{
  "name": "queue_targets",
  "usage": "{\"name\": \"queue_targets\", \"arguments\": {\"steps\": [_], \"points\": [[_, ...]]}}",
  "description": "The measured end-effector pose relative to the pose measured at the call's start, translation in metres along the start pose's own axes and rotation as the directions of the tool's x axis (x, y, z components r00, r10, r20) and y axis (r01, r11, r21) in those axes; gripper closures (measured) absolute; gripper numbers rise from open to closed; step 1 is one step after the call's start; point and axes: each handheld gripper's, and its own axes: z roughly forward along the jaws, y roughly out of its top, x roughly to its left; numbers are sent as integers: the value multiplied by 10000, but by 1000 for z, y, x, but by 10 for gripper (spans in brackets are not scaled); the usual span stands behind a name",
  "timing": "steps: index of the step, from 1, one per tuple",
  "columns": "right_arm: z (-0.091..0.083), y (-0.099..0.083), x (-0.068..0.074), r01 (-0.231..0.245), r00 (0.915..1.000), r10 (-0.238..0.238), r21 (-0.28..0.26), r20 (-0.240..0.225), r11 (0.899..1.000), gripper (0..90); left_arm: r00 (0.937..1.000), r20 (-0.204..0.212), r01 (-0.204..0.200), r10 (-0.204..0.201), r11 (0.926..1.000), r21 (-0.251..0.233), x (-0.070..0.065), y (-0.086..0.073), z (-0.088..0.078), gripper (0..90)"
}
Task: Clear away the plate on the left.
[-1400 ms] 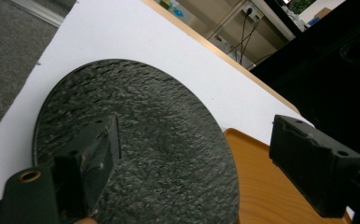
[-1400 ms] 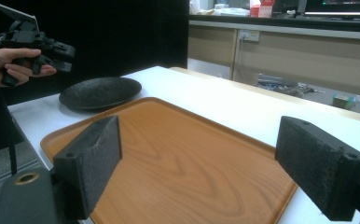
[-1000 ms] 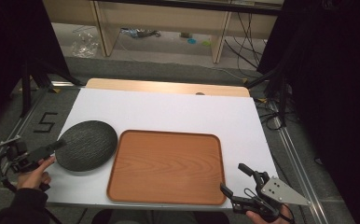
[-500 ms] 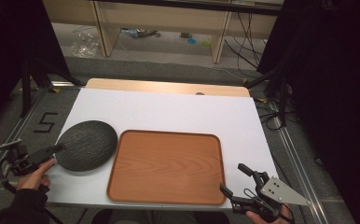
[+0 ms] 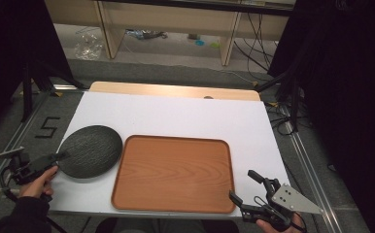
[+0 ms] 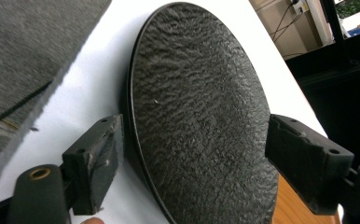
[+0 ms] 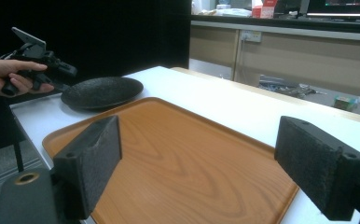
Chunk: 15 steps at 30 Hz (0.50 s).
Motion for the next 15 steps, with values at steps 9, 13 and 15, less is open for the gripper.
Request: {"name": "queue_targets", "arguments": {"steps": [9, 13, 15], "points": [[0, 0, -1, 95, 10000, -95, -8, -13, 10000, 159, 9991, 281, 308, -312, 9994, 152, 3, -1, 2, 224], [0, 0, -1, 87, 10000, -87, -4, -17, 10000, 160, 9974, 444, 552, -561, 9983, 192, 4, -2, 4, 240], [1, 0, -1, 109, 9999, -109, -7, -42, 9999, 159, 9939, 711, 823, -840, 9962, 275, 8, -3, 6, 246]]}}
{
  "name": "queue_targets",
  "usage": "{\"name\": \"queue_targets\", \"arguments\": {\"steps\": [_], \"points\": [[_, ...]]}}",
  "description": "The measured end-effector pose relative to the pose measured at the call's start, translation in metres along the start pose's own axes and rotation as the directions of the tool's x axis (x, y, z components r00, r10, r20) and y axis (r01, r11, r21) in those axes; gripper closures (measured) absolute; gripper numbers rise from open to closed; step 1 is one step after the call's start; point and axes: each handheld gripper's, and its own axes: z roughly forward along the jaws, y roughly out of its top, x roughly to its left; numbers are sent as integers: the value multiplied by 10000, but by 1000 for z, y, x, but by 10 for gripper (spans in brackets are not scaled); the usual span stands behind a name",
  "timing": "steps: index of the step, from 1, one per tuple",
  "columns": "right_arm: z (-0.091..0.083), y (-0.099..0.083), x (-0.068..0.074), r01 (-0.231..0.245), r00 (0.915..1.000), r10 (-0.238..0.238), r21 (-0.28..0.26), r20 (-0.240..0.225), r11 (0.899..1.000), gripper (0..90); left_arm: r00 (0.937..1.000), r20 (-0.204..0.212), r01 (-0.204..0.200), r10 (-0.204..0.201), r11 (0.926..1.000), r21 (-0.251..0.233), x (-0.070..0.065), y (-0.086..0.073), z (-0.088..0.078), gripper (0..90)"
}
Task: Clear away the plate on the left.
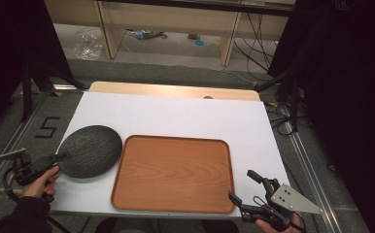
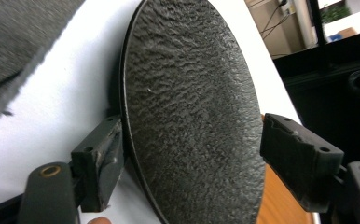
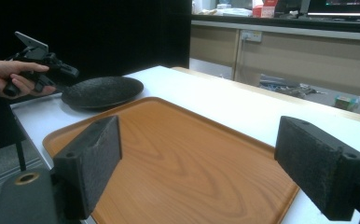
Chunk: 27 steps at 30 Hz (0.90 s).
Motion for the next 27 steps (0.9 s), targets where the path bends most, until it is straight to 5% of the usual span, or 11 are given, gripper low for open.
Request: {"name": "queue_targets", "arguments": {"steps": [7, 9, 19, 27], "points": [[0, 0, 0, 56, 10000, -56, -35, 30, 10000, 159, 10000, 8, 89, -89, 9999, 72, 1, -2, 3, 274], [1, 0, 1, -7, 10000, 8, -129, 90, 9999, 160, 9984, 242, 514, -514, 9987, 10, 5, -3, 3, 292], [0, 0, 1, 42, 10000, -42, -96, 31, 9999, 160, 9931, 280, 1135, -1140, 9934, 184, 12, -8, 7, 428], [0, 0, 1, 53, 10000, -53, -4, -36, 10000, 161, 9838, -255, 1773, -1772, 9842, 10, 21, -11, 4, 786]]}}
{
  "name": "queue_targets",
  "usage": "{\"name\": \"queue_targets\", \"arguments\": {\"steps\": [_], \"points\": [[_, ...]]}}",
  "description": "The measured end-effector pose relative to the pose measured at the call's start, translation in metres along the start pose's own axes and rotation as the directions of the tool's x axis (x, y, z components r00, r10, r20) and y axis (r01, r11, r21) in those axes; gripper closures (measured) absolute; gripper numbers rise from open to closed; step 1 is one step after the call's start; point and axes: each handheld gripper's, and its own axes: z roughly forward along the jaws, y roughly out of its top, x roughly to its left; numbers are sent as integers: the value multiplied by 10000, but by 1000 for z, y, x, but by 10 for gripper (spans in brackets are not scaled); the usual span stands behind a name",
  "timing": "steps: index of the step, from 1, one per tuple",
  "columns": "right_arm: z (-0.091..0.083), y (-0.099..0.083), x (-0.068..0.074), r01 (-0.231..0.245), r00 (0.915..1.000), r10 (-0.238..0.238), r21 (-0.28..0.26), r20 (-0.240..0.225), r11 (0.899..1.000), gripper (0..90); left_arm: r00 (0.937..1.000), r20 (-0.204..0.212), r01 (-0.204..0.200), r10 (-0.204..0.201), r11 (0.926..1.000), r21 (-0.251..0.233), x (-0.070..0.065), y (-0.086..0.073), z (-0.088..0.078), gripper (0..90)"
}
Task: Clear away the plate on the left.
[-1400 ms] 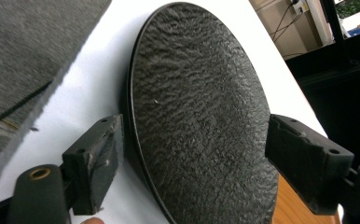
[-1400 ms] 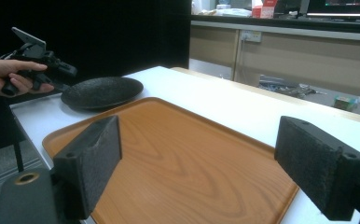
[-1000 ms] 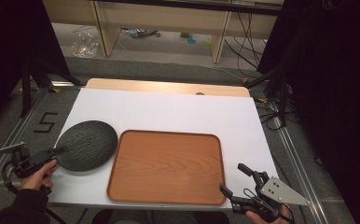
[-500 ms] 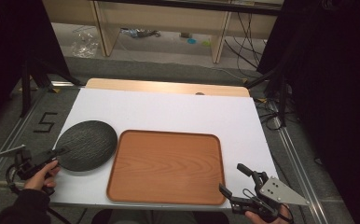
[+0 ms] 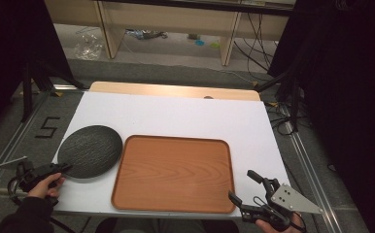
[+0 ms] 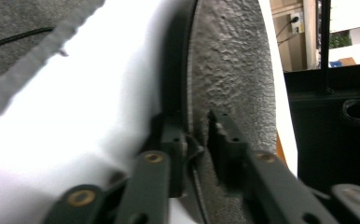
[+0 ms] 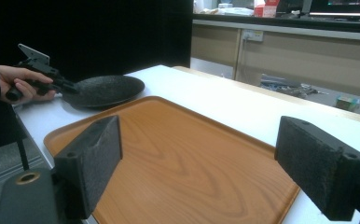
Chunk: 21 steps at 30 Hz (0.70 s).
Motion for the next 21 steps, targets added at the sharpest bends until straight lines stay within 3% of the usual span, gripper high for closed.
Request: {"name": "queue_targets", "arguments": {"steps": [3, 7, 9, 10, 12, 15, 21], "points": [[0, 0, 0, 18, 10000, -18, 3, 2, 10000, 161, 9996, -108, 261, -262, 9997, -16, 1, 0, 1, 798], [0, 0, 0, 10, 10000, -10, 19, -4, 10000, 162, 9971, 444, 630, -621, 9978, -191, 4, 0, -1, 846], [0, 0, 0, 5, 10000, -5, 29, -9, 10000, 163, 9966, 645, 531, -506, 9979, -381, 1, -1, -3, 855], [0, 0, 0, 0, 10000, 0, 27, -8, 10000, 163, 9976, 653, 277, -247, 9986, -450, -2, -1, -4, 858], [0, 0, 0, 15, 10000, -15, 6, -9, 10000, 163, 9983, 580, 136, -99, 9979, -632, -4, -2, -4, 860], [0, 0, 0, -6, 10000, 6, 19, -9, 10000, 164, 9975, 602, 405, -358, 9960, -800, -4, -5, -4, 864], [-1, 1, -1, 13, 10000, -13, 77, -71, 10000, 164, 9980, 507, 439, -384, 9928, -1112, -7, -5, -8, 868]]}}
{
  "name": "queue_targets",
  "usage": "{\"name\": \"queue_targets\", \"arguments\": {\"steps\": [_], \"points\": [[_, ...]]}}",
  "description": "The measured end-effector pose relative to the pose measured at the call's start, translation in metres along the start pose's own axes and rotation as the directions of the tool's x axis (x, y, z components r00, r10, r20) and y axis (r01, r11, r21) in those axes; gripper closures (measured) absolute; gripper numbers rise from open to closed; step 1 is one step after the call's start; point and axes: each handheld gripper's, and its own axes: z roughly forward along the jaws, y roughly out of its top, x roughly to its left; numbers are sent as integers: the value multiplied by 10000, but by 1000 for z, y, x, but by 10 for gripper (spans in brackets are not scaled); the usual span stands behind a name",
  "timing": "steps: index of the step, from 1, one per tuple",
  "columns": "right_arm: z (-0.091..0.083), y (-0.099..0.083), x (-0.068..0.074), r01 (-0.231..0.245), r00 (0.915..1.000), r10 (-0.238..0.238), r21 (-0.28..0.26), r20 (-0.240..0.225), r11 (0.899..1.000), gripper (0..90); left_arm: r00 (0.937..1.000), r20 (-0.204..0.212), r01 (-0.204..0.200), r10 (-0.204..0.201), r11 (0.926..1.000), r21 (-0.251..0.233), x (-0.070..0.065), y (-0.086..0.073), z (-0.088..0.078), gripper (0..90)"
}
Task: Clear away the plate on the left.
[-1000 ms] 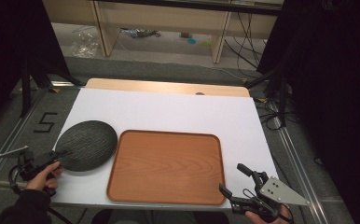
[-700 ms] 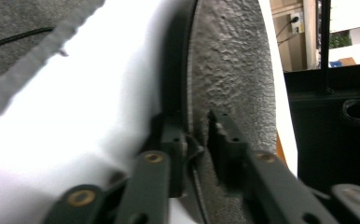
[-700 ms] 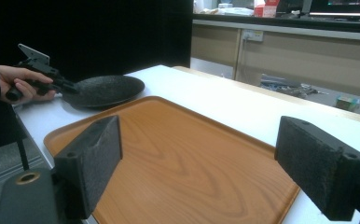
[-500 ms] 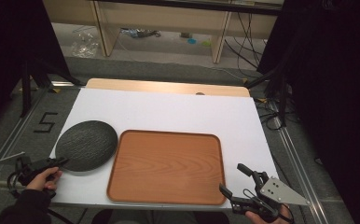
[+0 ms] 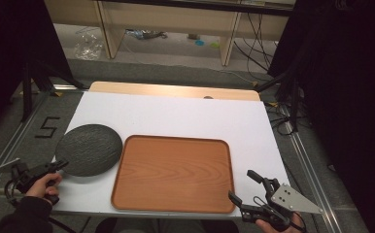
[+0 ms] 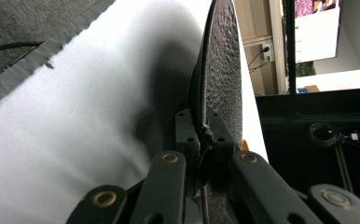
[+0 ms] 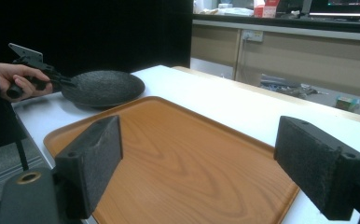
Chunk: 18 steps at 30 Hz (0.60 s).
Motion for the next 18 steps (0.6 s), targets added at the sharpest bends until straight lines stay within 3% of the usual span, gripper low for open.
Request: {"name": "queue_targets", "arguments": {"steps": [3, 10, 15, 18], "points": [[1, -1, 0, -30, 10000, 30, -41, 83, 10000, 164, 9998, -64, -202, 201, 9997, -110, -4, 0, -2, 867], [0, 0, 0, 43, 10000, -43, -51, -15, 10000, 164, 9999, 14, -131, 131, 9999, -98, -5, 2, -4, 860], [0, 0, 0, -26, 10000, 26, -54, 7, 10000, 164, 9993, -29, -364, 363, 9986, -395, -10, 3, -7, 857], [0, 0, 0, -12, 10000, 12, -22, 15, 10000, 165, 9998, 142, -157, 165, 9985, -534, -10, 4, -9, 854]]}}
